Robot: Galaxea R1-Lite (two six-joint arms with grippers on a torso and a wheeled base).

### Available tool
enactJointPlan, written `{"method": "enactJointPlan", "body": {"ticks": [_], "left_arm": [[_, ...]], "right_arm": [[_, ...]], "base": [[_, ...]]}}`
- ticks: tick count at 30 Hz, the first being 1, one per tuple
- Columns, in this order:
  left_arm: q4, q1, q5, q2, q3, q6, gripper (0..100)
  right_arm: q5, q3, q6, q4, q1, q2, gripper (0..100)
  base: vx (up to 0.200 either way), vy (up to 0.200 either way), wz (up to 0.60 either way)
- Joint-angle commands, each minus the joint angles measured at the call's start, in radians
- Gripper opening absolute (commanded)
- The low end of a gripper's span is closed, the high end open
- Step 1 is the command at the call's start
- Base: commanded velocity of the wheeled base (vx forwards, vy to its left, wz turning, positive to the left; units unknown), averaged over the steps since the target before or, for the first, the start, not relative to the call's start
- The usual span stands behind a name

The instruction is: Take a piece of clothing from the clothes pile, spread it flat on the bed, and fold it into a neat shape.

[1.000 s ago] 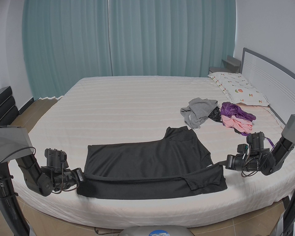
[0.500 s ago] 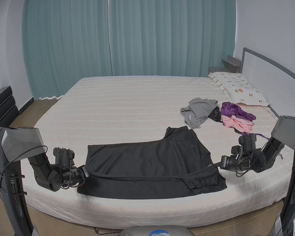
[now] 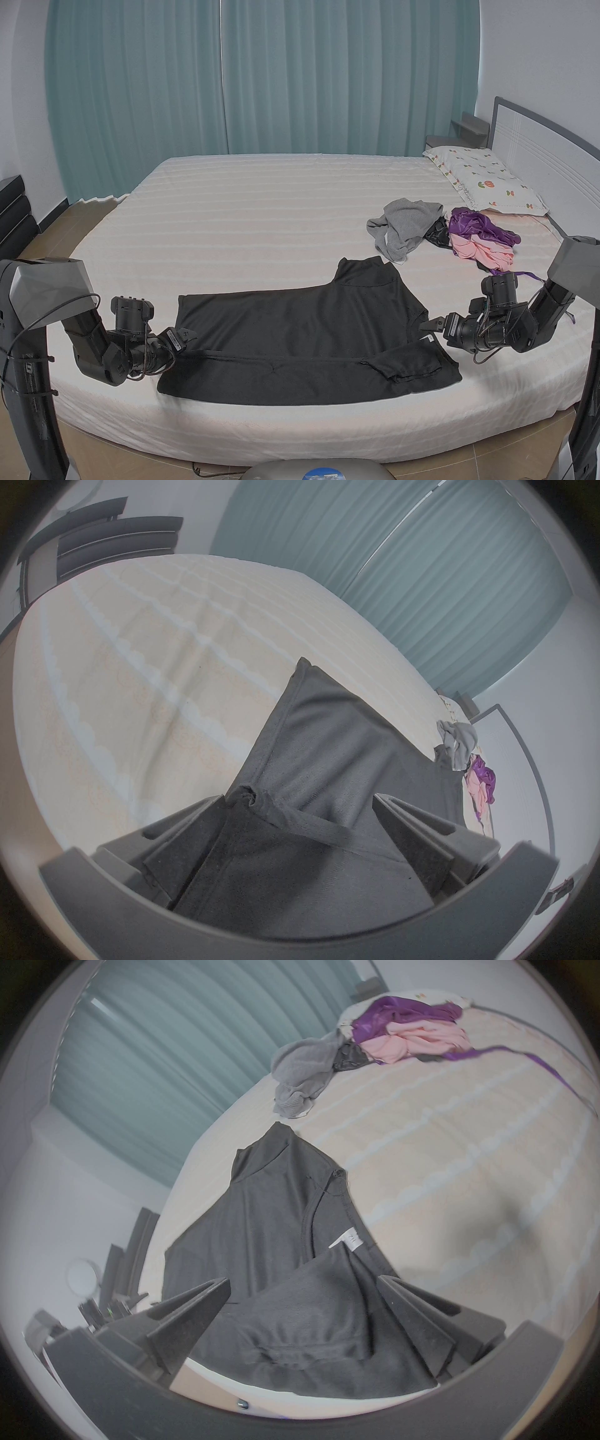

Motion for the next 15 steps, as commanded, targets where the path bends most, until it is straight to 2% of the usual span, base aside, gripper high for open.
{"method": "enactJointPlan", "body": {"ticks": [1, 2, 4, 5, 6, 7, 13, 15], "left_arm": [[-0.002, 0.02, -0.004, -0.08, 0.034, -0.028, 100], [-0.002, 0.024, -0.006, -0.104, 0.041, -0.067, 100], [-0.002, 0.028, -0.006, -0.114, 0.044, -0.097, 100], [-0.002, 0.04, -0.017, -0.12, 0.043, -0.145, 100], [-0.002, 0.04, -0.017, -0.12, 0.043, -0.145, 100], [-0.002, 0.05, -0.023, -0.115, 0.04, -0.16, 100], [0.011, 0.042, -0.038, -0.12, 0.049, -0.162, 100], [0.011, 0.04, -0.041, -0.127, 0.058, -0.162, 100]], "right_arm": [[-0.007, 0.017, 0.105, -0.002, 0.045, -0.047, 100], [-0.023, 0.009, 0.163, -0.002, 0.051, -0.045, 100], [-0.029, 0.004, 0.189, -0.002, 0.051, -0.044, 100], [-0.035, 0.0, 0.232, -0.002, 0.051, -0.042, 100], [-0.035, 0.0, 0.232, -0.002, 0.051, -0.042, 100], [-0.037, 0.001, 0.267, -0.01, 0.062, -0.041, 100], [-0.066, 0.037, 0.338, -0.09, 0.094, -0.038, 100], [-0.076, 0.063, 0.343, -0.136, 0.107, -0.027, 100]], "base": [[0.0, 0.0, 0.0], [0.0, 0.0, 0.0], [0.0, 0.0, 0.0], [0.0, 0.0, 0.0], [0.0, 0.0, 0.0], [0.0, 0.0, 0.0], [0.2, 0.0, 0.0], [0.0, 0.0, 0.0]]}}
